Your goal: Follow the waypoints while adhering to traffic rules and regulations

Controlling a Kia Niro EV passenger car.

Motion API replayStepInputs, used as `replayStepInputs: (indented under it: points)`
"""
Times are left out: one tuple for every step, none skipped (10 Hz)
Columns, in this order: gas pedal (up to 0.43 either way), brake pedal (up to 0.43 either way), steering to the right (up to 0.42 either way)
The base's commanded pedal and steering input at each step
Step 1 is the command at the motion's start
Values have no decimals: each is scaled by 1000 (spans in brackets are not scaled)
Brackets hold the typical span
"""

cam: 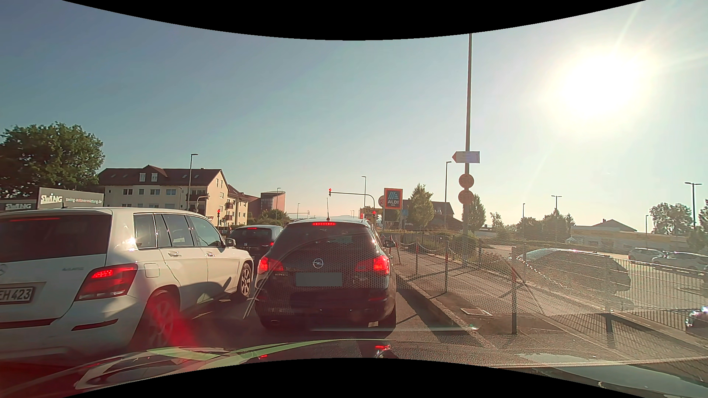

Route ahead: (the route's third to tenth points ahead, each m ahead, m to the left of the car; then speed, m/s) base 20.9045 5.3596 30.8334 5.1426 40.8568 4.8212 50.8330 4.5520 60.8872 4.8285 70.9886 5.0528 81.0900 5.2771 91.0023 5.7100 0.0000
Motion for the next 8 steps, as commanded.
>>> replayStepInputs:
  points:
    - [0, 274, -18]
    - [0, 274, -18]
    - [0, 280, -17]
    - [0, 274, -18]
    - [0, 274, -18]
    - [0, 274, -18]
    - [0, 274, -18]
    - [0, 280, -18]
